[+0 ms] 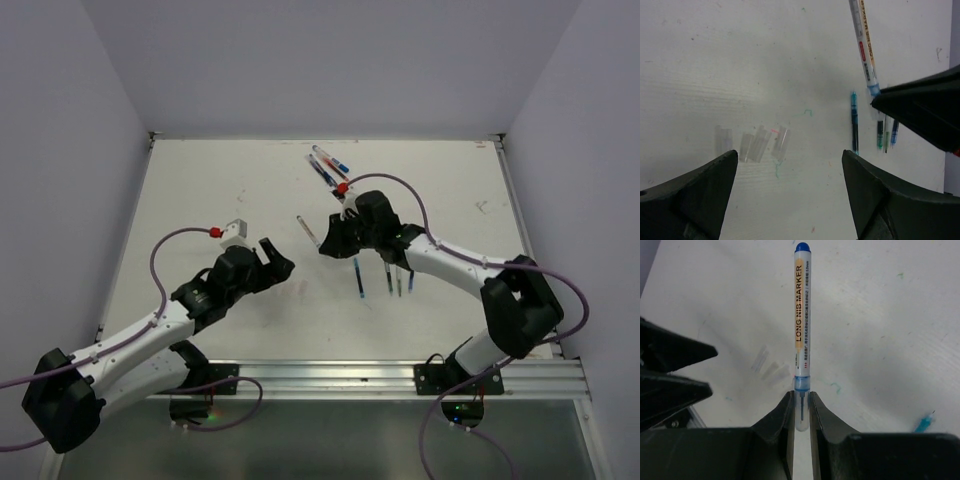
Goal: Open the pen caps
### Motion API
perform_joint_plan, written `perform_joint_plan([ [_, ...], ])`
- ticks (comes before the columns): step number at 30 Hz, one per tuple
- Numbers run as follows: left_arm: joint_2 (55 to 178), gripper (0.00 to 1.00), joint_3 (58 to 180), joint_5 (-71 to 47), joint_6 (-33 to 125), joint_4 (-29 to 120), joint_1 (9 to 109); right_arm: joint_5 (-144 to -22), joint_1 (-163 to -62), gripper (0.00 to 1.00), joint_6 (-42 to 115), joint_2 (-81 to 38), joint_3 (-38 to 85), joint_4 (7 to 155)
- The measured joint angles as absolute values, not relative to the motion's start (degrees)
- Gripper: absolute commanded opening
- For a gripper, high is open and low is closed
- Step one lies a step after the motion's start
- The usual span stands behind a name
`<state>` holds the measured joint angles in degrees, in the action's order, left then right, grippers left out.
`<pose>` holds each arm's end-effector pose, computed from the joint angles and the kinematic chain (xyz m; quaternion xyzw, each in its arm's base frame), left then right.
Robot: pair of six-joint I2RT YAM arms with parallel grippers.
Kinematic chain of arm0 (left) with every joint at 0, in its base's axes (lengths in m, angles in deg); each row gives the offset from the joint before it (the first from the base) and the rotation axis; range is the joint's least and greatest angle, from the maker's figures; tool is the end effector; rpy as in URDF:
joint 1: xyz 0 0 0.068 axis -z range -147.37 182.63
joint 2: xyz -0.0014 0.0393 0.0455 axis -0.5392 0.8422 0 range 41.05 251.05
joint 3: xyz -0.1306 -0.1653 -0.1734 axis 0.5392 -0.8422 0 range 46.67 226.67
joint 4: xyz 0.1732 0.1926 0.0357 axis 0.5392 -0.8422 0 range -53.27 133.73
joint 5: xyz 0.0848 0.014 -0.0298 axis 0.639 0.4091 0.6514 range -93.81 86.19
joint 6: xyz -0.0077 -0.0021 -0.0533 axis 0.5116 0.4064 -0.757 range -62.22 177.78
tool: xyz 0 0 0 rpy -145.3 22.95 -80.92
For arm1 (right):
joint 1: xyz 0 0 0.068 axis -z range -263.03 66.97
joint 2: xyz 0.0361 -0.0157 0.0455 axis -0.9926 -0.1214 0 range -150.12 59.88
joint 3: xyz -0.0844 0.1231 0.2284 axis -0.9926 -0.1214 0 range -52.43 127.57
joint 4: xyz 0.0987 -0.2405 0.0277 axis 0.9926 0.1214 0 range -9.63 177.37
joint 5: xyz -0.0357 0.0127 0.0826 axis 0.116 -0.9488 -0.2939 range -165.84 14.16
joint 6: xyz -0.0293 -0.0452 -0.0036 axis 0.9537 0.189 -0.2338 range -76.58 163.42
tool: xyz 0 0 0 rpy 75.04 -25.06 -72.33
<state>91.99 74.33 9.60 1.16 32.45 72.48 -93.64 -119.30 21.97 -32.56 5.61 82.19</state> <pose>0.1526 -0.1166 0.2152 -0.1819 0.8619 -0.2757 0.3848 0.2792 0.2184 0.2245 -0.1831 0.8648 0.3365 0.3246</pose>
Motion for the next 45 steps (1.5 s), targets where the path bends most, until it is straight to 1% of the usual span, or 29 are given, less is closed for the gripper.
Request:
perform_joint_plan([
  [7,94.6,0.84,75.4,6.5,-0.4,38.0,72.4,-94.9,-122.1,0.0,20.4,-16.4,-4.2,83.0],
  [13,96.0,0.82,75.4,1.7,-2.9,45.8,72.4,-95.2,-122.8,0.0,19.9,-7.9,-8.8,84.0],
  [17,99.0,0.79,75.2,-3.2,-4.3,51.1,72.4,-95.5,-123.2,0.0,19.1,-5.9,-11.1,84.7],
  [22,99.6,0.78,72.3,-8.2,-5.7,58.2,72.4,-95.7,-123.2,0.0,17.8,-4.4,-12.1,85.2],
  [32,100.2,0.77,71.5,-10.8,-6.2,62.6,72.4,-97.9,-124.7,0.0,17.3,-4.2,-12.1,85.3],
  [34,101.2,0.76,72.0,-10.9,-6.2,62.7,72.4,-97.9,-125.7,0.0,17.2,-4.2,-12.1,85.3],
  [36,102.3,0.72,72.6,-11.1,-6.2,62.7,72.3,-98.0,-126.4,0.0,17.1,-4.1,-12.1,85.3],
  [37,102.7,0.69,72.8,-11.2,-6.2,62.7,72.1,-98.0,-126.7,0.0,17.0,-4.1,-12.1,85.4],
  [38,103.0,0.59,73.0,-11.3,-6.2,62.8,71.8,-97.9,-126.9,0.0,16.9,-3.8,-12.1,85.5],
  [40,103.3,0.47,73.0,-11.6,-6.4,62.8,71.2,-97.9,-127.0,0.0,16.8,-3.2,-12.1,85.6],
  [41,103.3,0.32,73.0,-11.8,-6.1,62.8,70.9,-97.9,-127.1,0.0,16.8,-2.9,-12.1,85.7],
  [42,103.3,0.21,73.0,-11.8,-6.2,62.9,70.6,-97.9,-127.1,0.0,16.8,-2.7,-12.1,85.8],
  [43,103.3,0.0,73.0,-12.1,-6.1,63.0,70.5,-97.9,-127.2,0.0,16.9,-2.6,-12.1,85.8],
  [44,103.3,0.0,73.2,-12.7,-7.5,63.9,70.4,-97.9,-127.3,0.0,17.0,-2.7,-12.1,86.1],
  [45,103.2,0.0,73.5,-13.7,-8.1,65.3,70.5,-97.8,-127.4,0.03,17.2,-2.9,-12.1,86.6],
])
